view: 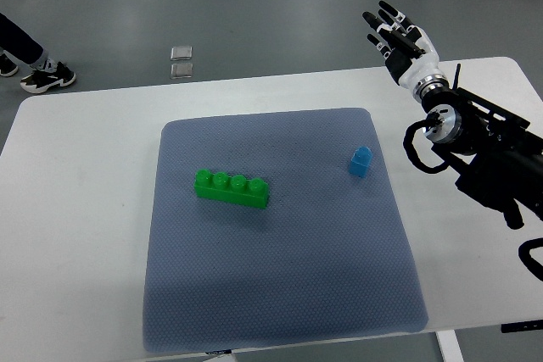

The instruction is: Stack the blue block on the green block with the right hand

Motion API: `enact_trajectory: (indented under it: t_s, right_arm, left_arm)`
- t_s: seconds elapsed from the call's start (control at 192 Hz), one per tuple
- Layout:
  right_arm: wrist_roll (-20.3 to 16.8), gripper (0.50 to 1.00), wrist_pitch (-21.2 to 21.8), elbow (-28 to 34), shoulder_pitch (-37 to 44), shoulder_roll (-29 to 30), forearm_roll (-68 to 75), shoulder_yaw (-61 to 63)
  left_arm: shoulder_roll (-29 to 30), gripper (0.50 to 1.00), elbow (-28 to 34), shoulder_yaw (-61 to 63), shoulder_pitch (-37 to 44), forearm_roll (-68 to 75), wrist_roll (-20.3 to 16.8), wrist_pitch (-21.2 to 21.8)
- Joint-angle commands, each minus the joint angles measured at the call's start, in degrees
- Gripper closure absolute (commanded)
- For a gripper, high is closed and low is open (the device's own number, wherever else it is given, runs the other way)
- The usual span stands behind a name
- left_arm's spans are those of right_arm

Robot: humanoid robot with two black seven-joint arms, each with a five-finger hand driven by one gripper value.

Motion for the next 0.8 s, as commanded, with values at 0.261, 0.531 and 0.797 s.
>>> enact_trajectory:
  t_s: [0.261,0.531,0.797]
  right_arm:
    - [0.00,0.585,-0.04,-0.25,0.09,0.06,0.00,-0.04]
    - [0.00,0.585,0.05,0.01,0.09,-0.11,-0.09,-0.04]
    - [-0.09,0.585,0.22,1.41,0.97,-2.48,-3.25,-0.57]
  left_arm:
    - [0.00,0.500,-0.03,0.09,0.00,-0.01,0.00,0.00]
    - [0.00,0.500,-0.03,0.09,0.00,-0.01,0.00,0.00]
    - [0.00,0.500,-0.03,0.00,0.00,-0.01,0.00,0.00]
